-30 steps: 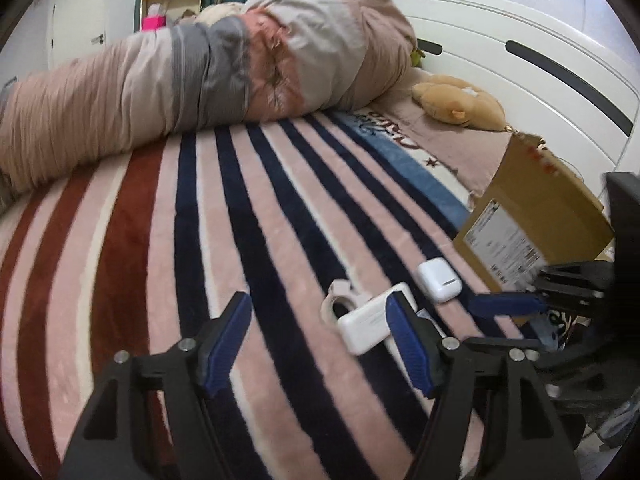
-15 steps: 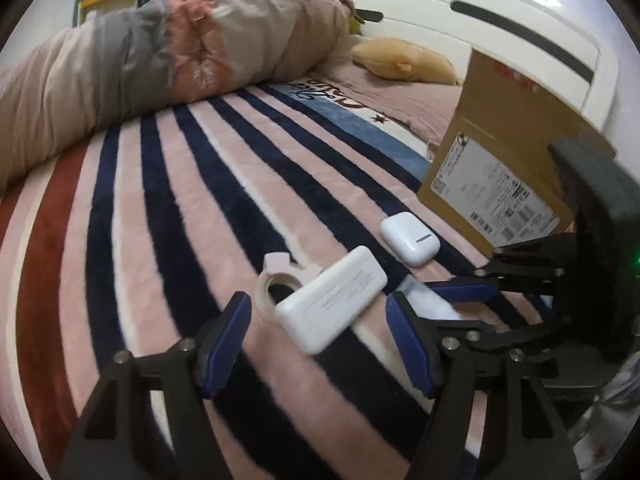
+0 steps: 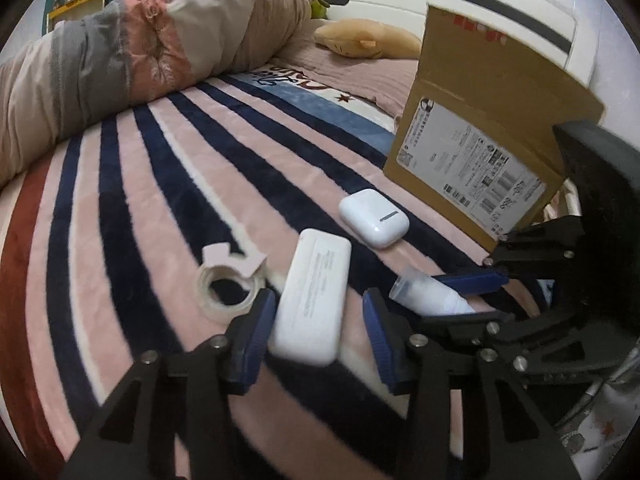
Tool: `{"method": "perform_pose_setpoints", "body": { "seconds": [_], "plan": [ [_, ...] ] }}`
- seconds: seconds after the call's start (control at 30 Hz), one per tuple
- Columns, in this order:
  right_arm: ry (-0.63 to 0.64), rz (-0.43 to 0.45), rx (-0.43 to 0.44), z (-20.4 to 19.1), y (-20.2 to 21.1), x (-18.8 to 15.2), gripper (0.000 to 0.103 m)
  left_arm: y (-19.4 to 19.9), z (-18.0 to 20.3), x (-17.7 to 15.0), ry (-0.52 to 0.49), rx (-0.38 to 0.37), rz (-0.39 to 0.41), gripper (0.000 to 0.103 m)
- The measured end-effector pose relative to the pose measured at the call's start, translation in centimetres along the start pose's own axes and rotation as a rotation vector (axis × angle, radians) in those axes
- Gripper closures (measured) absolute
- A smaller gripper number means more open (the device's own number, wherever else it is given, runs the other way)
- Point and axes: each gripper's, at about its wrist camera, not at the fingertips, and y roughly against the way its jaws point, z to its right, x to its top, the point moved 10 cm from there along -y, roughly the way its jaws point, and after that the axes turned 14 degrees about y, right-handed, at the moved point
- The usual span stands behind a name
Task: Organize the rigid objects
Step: 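Grasp the small white tube with the right gripper while the left gripper grasps the white adapter, then lower the white tube and adapter into the box while both grippers open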
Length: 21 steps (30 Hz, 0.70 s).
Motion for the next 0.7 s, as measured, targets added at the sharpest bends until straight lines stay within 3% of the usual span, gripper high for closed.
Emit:
{"method": "perform_pose_setpoints", "body": {
  "seconds": [0.1, 0.2, 0.47, 0.7],
  "plan": [
    [-0.009, 0.006, 0.006, 0.0, 0.0, 0.1, 0.080, -1.5, -0.5, -0.2, 0.008, 0.071, -0.019, 0.065],
    [-0.007, 0.011, 0.004, 0.1, -0.1, 0.2, 0.080, -1.2, -0.4, -0.6, 0.026, 0.070, -0.018, 0.071],
    [0.018, 0.030, 0.012, -0.8, 1.4, 0.2, 0.082, 2.2, -0.9, -4.2, 0.128, 0.105, -0.037, 0.071],
    [0.030, 0.009, -0.025, -0.6, 0.0, 0.0, 0.082, 0.9, -1.0, -3.4, 0.174, 0.148, 0.017, 0.071]
  ]
}}
